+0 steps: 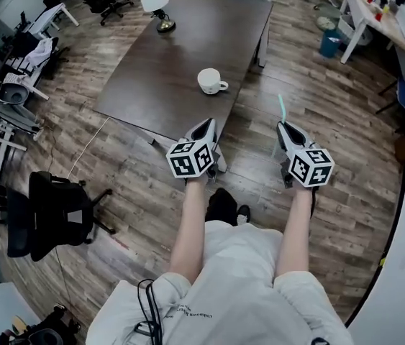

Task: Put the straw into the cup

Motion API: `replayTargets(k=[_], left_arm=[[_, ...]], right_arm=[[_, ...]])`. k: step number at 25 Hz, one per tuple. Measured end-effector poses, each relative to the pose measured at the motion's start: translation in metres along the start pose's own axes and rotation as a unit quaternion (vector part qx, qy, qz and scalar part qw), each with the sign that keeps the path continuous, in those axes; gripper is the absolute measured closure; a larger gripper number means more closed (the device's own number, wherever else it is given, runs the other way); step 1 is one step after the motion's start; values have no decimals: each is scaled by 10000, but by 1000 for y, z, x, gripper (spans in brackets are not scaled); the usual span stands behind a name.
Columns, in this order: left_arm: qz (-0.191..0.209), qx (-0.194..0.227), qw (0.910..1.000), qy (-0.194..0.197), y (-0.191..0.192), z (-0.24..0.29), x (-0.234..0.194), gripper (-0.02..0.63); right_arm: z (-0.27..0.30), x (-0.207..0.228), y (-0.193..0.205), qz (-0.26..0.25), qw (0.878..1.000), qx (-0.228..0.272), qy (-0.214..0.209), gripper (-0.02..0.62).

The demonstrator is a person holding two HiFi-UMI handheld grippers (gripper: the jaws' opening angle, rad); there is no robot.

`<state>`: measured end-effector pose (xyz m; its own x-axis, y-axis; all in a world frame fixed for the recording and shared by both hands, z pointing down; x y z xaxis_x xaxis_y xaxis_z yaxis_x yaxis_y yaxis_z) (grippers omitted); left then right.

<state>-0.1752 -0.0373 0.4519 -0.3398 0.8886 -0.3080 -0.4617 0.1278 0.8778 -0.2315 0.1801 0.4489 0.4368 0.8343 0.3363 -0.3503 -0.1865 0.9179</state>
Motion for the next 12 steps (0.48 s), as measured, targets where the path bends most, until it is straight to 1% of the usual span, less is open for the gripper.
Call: replayTargets(k=[3,5,7,9,10,12], left_arm=[[-16,-100,9999,-19,9,5,3,605],[-23,-158,9998,-72,14,9,0,605],[43,-231,9997,-103,18,15,-6,605],[201,-364,9991,-108,23,26,-9,605],[262,-440,9986,-142,26,32,-11,605],[282,-518,9979,-265,26,43,-16,605]], right_arm=[[-7,13,6,52,9999,-76,88,548],[-6,19,10,183,9998,-40,68,548],[-6,25,8,594,9978,279,-35,548],[-6,33,0,1001,9926,665,-148,549],[-5,37,-4,1015,9921,718,-147,549],[-2,45,-11,822,9945,639,-80,548]])
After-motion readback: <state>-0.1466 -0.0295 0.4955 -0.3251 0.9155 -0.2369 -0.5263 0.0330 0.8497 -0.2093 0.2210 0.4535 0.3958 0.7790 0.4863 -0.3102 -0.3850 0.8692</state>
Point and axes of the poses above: the fingertips, and each gripper's own axes: z forward along the fingers, x to its right, y out of its underside, the point moved 2 cm from there along -z, backward along the fingers, and after that the axes turned 9 degrees about -y, right-handed, at the moved point
